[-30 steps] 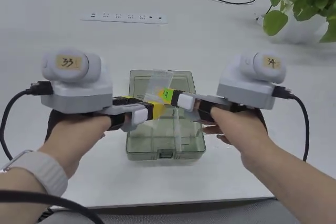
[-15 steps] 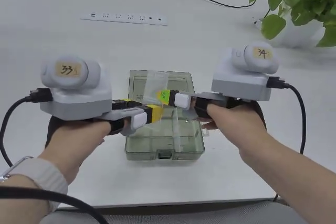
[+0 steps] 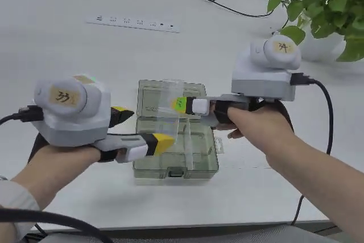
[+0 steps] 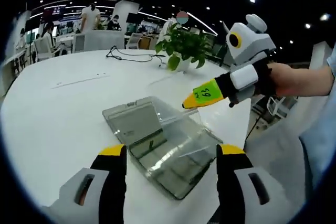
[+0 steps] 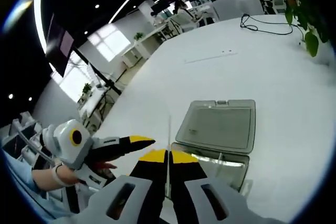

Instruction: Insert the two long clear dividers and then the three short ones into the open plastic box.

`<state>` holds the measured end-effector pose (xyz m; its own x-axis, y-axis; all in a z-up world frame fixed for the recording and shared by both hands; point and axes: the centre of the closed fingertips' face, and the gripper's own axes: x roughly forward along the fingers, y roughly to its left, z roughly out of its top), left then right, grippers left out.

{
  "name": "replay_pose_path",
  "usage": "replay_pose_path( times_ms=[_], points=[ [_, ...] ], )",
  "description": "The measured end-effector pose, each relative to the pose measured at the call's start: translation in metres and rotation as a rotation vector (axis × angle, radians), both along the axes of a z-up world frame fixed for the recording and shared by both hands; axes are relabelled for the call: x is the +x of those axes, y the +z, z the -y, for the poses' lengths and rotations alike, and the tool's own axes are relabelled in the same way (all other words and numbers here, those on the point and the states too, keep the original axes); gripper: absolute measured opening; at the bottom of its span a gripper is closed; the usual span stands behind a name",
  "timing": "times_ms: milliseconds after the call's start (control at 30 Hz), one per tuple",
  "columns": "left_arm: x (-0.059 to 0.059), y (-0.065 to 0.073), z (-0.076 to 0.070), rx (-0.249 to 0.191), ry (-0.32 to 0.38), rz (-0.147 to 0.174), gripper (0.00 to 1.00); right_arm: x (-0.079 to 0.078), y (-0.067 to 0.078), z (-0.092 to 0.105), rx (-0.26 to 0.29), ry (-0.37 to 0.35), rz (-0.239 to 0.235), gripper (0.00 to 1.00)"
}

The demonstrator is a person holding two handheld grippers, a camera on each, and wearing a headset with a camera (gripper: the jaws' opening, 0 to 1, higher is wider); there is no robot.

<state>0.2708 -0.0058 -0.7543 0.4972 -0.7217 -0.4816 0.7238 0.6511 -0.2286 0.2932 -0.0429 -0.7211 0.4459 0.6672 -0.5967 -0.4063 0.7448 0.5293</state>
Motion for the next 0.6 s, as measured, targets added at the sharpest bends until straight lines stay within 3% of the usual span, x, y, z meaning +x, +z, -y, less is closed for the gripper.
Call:
replay_pose_path(
  times_ms=[133,200,300,400,433,600],
  points=[
    [-0.005,-0.006,-0.004,0.073,-0.089,0.064,0.85,0.004,-0.004,0.006,-0.024,0.011,-0.046,0.02],
    [-0.006,-0.01,-0.008,0.102,-0.099,0.062,0.88,0.003,-0.007,0.007,-0.038,0.015,-0.087,0.02],
    [-0.005,-0.011,-0.01,0.115,-0.115,0.086,1.0,0.004,-0.01,0.009,-0.058,0.016,-0.119,0.02],
    [-0.008,-0.01,-0.01,0.124,-0.163,0.116,1.0,0.002,-0.016,0.013,-0.084,0.019,-0.2,0.02],
    [-0.009,-0.011,-0.011,0.133,-0.181,0.133,1.0,0.004,-0.016,0.011,-0.084,0.019,-0.204,0.02],
    [-0.012,-0.015,-0.015,0.146,-0.21,0.15,1.0,0.003,-0.021,0.01,-0.109,0.016,-0.326,0.02]
  ],
)
